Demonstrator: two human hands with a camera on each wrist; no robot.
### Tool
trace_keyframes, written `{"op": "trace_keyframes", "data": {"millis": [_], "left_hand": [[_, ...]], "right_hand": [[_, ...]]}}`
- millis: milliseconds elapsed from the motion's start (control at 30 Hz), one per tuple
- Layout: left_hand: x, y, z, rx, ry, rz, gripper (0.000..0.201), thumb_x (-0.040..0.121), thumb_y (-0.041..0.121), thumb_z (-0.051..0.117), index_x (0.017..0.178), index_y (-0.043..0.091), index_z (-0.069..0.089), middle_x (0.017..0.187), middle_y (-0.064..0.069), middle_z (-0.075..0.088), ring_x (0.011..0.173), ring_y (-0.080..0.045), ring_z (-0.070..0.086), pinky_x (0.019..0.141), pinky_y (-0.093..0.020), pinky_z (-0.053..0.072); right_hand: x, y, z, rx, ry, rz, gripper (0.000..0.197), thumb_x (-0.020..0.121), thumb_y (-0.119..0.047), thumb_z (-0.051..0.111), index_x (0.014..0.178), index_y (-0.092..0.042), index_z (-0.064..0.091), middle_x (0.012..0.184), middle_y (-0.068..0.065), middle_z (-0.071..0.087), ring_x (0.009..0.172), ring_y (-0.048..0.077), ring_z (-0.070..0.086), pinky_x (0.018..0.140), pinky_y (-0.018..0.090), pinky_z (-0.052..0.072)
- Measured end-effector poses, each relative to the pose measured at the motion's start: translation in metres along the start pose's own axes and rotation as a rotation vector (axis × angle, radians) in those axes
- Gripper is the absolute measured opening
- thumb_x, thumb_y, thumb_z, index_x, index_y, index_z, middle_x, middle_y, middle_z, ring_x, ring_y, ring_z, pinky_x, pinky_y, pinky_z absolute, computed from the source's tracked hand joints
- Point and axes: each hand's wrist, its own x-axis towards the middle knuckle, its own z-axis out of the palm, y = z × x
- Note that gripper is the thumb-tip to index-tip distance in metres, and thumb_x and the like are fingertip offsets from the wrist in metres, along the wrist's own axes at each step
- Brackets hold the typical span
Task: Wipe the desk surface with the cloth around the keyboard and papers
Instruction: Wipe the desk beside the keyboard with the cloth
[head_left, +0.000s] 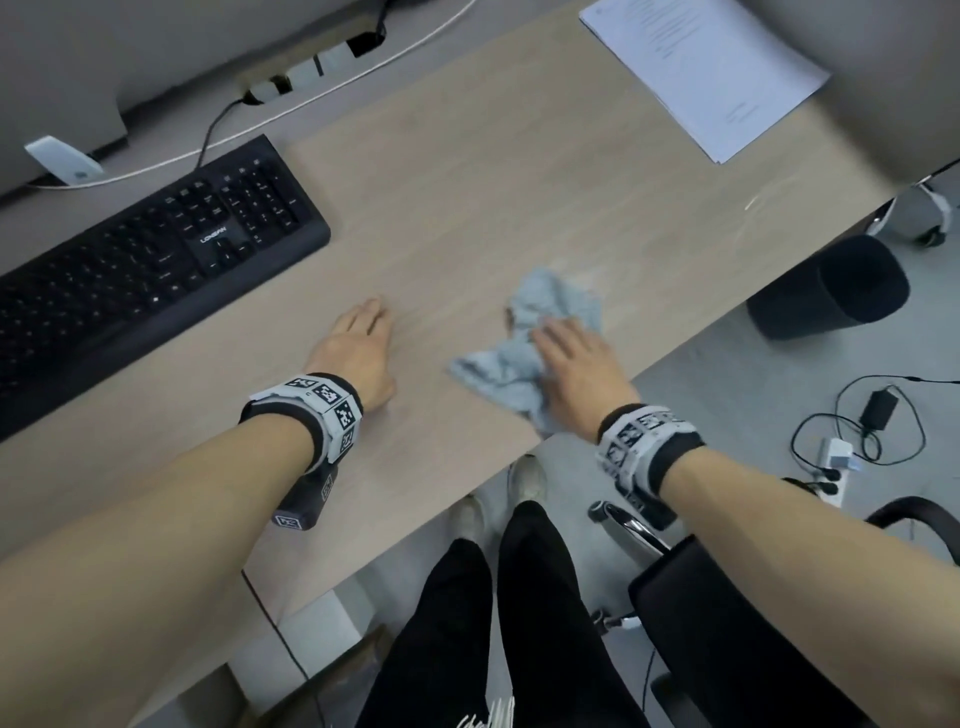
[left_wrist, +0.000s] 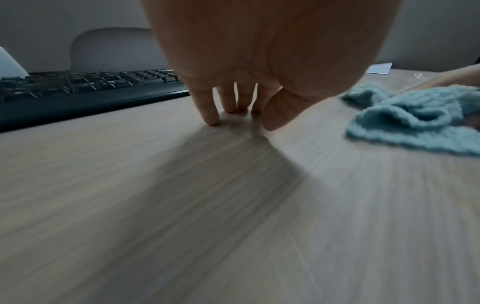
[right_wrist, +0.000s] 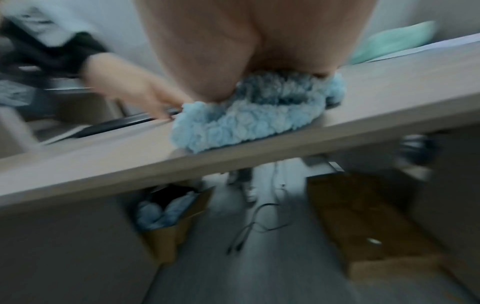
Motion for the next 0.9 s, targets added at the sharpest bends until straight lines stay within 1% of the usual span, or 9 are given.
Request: {"op": "trace_keyframes", "data": {"millis": [67, 167, 300, 367, 467, 600, 733, 800, 900], "left_hand": [[-0.001, 0.001, -0.001, -0.006, 0.001, -0.003, 0.084, 0.081, 0.014, 0.055, 0.155, 0.013, 0.016, 0.164, -0.001, 0.004, 0.149, -0.024, 0.01, 0.12, -0.032, 0.016], [-0.004, 0.002, -0.004, -0.023, -0.007, -0.007, 0.085, 0.081, 0.014, 0.056, 0.155, 0.015, 0.015, 0.164, 0.001, 0.002, 0.149, -0.023, 0.009, 0.12, -0.033, 0.019], [-0.001, 0.0, -0.006, -0.039, -0.03, -0.009, 0.085, 0.081, 0.014, 0.056, 0.156, 0.015, 0.015, 0.164, 0.001, 0.002, 0.149, -0.023, 0.009, 0.121, -0.033, 0.016], [0.001, -0.002, -0.008, -0.031, -0.037, 0.002, 0.084, 0.082, 0.014, 0.056, 0.155, 0.016, 0.016, 0.165, -0.001, 0.003, 0.149, -0.023, 0.01, 0.121, -0.033, 0.015], [0.002, -0.002, -0.01, -0.024, -0.049, 0.002, 0.083, 0.083, 0.012, 0.056, 0.155, 0.017, 0.017, 0.165, 0.0, 0.004, 0.149, -0.023, 0.011, 0.12, -0.033, 0.015], [0.001, 0.001, -0.007, -0.01, -0.012, -0.021, 0.081, 0.081, 0.014, 0.058, 0.153, 0.019, 0.022, 0.164, 0.001, 0.008, 0.148, -0.023, 0.014, 0.119, -0.034, 0.02], [-0.002, 0.005, -0.007, -0.008, 0.005, -0.032, 0.08, 0.08, 0.013, 0.058, 0.152, 0.018, 0.023, 0.163, 0.002, 0.009, 0.147, -0.022, 0.014, 0.117, -0.036, 0.024], [-0.003, 0.007, -0.006, 0.003, 0.006, -0.032, 0.079, 0.08, 0.014, 0.057, 0.152, 0.017, 0.024, 0.162, 0.001, 0.01, 0.147, -0.022, 0.015, 0.117, -0.037, 0.025], [-0.001, 0.01, -0.005, 0.022, 0.0, -0.037, 0.081, 0.079, 0.015, 0.058, 0.152, 0.014, 0.022, 0.162, -0.001, 0.009, 0.147, -0.025, 0.015, 0.118, -0.04, 0.025]], "right_hand": [[-0.005, 0.038, -0.018, 0.034, 0.014, 0.24, 0.084, 0.073, -0.043, 0.07, 0.144, -0.016, 0.033, 0.147, 0.013, 0.033, 0.135, 0.036, 0.032, 0.108, 0.052, 0.036], [-0.006, 0.044, -0.04, 0.046, 0.124, 0.308, 0.054, 0.086, -0.028, 0.059, 0.134, -0.011, 0.044, 0.132, 0.018, 0.044, 0.117, 0.038, 0.042, 0.095, 0.047, 0.043], [0.004, -0.036, -0.032, 0.124, 0.232, 0.003, 0.058, 0.083, -0.02, 0.063, 0.137, -0.021, 0.044, 0.128, 0.017, 0.049, 0.111, 0.036, 0.048, 0.085, 0.047, 0.049], [0.003, -0.075, -0.014, 0.08, 0.154, -0.151, 0.061, 0.083, -0.024, 0.065, 0.14, -0.024, 0.042, 0.136, 0.014, 0.044, 0.117, 0.036, 0.044, 0.089, 0.05, 0.047], [0.004, -0.065, 0.001, -0.047, 0.051, -0.212, 0.072, 0.083, -0.03, 0.066, 0.147, -0.025, 0.033, 0.152, 0.01, 0.032, 0.132, 0.034, 0.034, 0.102, 0.053, 0.039], [0.017, 0.023, -0.013, -0.01, 0.057, 0.226, 0.078, 0.091, -0.028, 0.056, 0.155, -0.027, 0.012, 0.163, 0.01, 0.011, 0.145, 0.037, 0.017, 0.112, 0.055, 0.027], [-0.011, 0.086, -0.037, -0.058, -0.059, 0.659, 0.064, 0.091, -0.034, 0.056, 0.145, -0.01, 0.032, 0.145, 0.021, 0.038, 0.132, 0.039, 0.035, 0.101, 0.052, 0.039], [-0.028, 0.084, -0.045, -0.152, -0.076, 0.629, 0.056, 0.087, -0.029, 0.059, 0.136, -0.007, 0.042, 0.136, 0.019, 0.045, 0.124, 0.038, 0.04, 0.095, 0.048, 0.04], [-0.031, 0.049, -0.048, -0.1, 0.085, 0.351, 0.053, 0.085, -0.015, 0.054, 0.136, -0.01, 0.042, 0.133, 0.018, 0.046, 0.118, 0.037, 0.043, 0.091, 0.048, 0.042]]}}
